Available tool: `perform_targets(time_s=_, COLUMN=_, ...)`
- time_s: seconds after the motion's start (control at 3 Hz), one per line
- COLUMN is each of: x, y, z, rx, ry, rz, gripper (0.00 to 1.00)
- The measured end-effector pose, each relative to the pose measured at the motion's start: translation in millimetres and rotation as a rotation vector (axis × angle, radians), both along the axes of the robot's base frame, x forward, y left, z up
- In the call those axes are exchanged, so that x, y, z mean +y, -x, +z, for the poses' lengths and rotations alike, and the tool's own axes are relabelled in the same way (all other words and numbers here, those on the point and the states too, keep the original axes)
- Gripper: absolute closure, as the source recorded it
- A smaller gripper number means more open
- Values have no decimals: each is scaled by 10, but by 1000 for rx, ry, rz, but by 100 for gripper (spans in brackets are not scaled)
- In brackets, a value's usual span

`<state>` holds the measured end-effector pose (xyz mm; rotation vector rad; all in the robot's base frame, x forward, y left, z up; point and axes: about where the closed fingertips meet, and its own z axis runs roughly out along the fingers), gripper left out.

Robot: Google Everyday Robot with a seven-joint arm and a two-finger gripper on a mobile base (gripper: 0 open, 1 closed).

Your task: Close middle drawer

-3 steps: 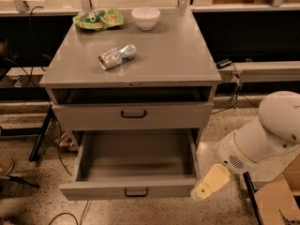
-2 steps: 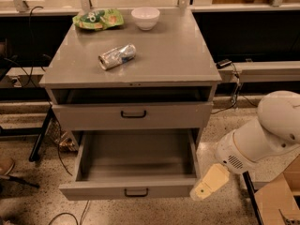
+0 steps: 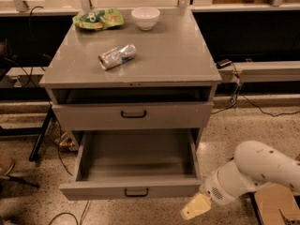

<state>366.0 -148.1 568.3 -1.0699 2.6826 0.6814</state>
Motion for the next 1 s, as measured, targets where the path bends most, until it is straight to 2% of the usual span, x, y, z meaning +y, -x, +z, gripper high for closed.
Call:
perform_targets(time_s=0.33, x=46, y=18, z=-618, rx=27, ry=-1, rz=-79, gripper=49)
perform_targets(time_s=0.67, x=108, y=-199, z=-1159, rx=0, ry=-27, rz=-162, gripper=72)
perform_targets(time_s=1.0, x=220, y=-559, z=-1618, rx=-45, ry=-56, rz=-231, gripper=95)
